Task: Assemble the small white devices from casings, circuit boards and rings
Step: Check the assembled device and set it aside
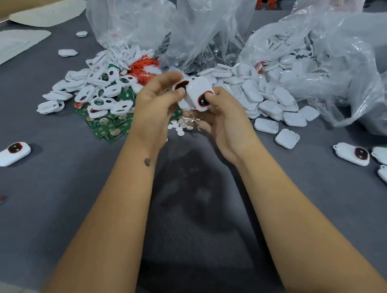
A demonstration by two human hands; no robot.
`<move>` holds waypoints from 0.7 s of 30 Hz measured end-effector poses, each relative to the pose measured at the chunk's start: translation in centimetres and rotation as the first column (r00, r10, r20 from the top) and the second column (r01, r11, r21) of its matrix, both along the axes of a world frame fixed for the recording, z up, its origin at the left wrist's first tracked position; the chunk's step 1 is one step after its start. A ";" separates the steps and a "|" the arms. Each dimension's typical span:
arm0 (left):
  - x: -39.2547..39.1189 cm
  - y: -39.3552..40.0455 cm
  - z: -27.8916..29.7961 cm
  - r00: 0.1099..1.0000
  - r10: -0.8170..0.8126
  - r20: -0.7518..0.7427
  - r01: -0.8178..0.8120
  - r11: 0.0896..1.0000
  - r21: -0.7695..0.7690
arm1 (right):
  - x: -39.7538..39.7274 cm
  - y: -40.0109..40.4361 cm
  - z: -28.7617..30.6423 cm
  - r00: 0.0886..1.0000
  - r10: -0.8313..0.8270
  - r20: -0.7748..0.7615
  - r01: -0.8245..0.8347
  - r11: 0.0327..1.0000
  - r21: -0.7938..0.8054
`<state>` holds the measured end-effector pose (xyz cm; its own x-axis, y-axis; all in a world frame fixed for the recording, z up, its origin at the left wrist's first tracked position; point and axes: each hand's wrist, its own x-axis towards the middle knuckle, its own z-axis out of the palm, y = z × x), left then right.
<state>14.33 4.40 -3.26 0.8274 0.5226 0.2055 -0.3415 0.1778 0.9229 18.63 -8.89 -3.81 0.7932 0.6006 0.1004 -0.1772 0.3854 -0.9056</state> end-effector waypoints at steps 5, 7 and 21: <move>1.5 -3.6 -0.1 0.997 -0.057 -0.049 0.044 0.974 -0.224 | 0.6 -3.5 0.8 0.994 -0.094 -0.057 0.093 0.995 -0.023; 1.9 -4.6 -0.1 0.991 -0.108 -0.081 0.084 0.963 -0.254 | 0.7 -5.1 0.9 0.991 -0.122 -0.057 0.119 0.992 -0.050; 2.6 -8.0 -1.3 0.960 -0.115 -0.253 0.088 0.989 -0.118 | 3.7 -12.5 0.5 0.581 -0.694 0.426 0.799 0.385 -0.462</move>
